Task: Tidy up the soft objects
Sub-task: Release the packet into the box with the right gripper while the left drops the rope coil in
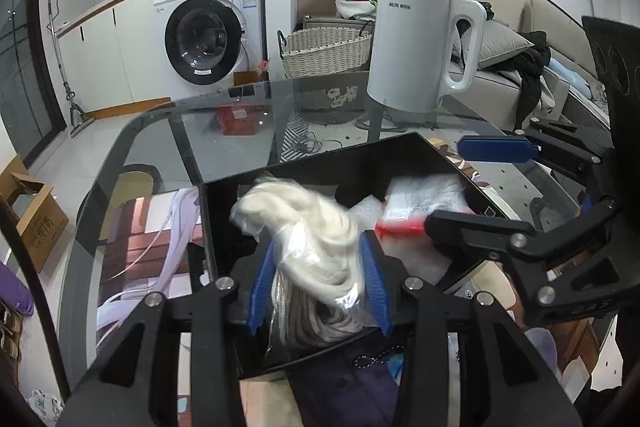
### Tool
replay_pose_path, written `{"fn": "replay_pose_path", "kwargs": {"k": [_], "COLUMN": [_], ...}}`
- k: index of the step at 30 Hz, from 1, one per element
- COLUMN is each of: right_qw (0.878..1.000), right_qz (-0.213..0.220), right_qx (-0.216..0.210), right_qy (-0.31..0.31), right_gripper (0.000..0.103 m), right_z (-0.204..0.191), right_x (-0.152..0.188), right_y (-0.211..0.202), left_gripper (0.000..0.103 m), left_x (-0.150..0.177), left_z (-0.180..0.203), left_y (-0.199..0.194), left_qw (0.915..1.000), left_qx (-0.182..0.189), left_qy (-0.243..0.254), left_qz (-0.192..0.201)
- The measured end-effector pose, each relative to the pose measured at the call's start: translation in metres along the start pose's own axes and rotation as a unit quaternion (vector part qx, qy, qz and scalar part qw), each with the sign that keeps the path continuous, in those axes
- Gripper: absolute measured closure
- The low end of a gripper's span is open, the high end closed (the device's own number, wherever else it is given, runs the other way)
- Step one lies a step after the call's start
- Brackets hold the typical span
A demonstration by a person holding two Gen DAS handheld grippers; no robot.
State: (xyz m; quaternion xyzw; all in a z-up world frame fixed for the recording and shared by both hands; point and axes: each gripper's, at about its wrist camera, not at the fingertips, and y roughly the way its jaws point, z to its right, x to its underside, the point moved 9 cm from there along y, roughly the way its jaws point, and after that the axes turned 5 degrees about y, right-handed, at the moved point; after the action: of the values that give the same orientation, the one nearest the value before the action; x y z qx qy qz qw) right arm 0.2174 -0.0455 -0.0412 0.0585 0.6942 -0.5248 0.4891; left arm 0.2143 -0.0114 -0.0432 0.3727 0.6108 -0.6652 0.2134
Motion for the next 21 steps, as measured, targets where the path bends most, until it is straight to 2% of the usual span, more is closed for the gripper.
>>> {"fn": "replay_pose_path", "kwargs": {"k": [2,3,6,8,10,12,13,16,21], "right_qw": [1.000,1.000,1.000,0.999,0.999,0.999,0.999,0.998,0.998], "right_qz": [0.003,0.008,0.014,0.015,0.018,0.017,0.018,0.020,0.023], "right_qx": [-0.001,0.005,0.011,0.016,0.017,0.017,0.016,0.015,0.015], "right_qy": [0.006,0.010,0.022,0.029,0.035,0.043,0.047,0.055,0.065], "right_gripper": [0.028,0.028,0.026,0.019,0.018,0.014,0.010,0.003,0.001], "right_z": [0.003,0.006,0.013,0.017,0.019,0.020,0.019,0.018,0.014], "right_x": [0.002,0.003,0.006,0.011,0.015,0.019,0.021,0.025,0.035], "right_y": [-0.004,-0.008,-0.018,-0.024,-0.031,-0.036,-0.041,-0.049,-0.064], "left_gripper": [0.052,0.043,0.039,0.032,0.016,0.003,0.000,0.000,0.000], "left_x": [0.001,0.002,0.004,0.005,0.005,0.006,0.006,0.008,0.013], "left_z": [-0.001,-0.002,-0.005,-0.004,-0.001,-0.001,-0.002,-0.003,-0.005], "left_y": [-0.002,-0.003,-0.007,-0.012,-0.019,-0.026,-0.030,-0.036,-0.050], "left_qw": [1.0000,0.9999,0.9998,0.9997,0.9996,0.9993,0.9991,0.9989,0.9989], "left_qx": [-0.004,-0.011,-0.020,-0.014,-0.008,-0.020,-0.023,-0.020,-0.019], "left_qy": [0.001,0.000,-0.010,-0.015,-0.017,-0.019,-0.020,-0.026,-0.027], "left_qz": [-0.001,-0.001,0.001,0.009,0.020,0.024,0.029,0.035,0.033]}}
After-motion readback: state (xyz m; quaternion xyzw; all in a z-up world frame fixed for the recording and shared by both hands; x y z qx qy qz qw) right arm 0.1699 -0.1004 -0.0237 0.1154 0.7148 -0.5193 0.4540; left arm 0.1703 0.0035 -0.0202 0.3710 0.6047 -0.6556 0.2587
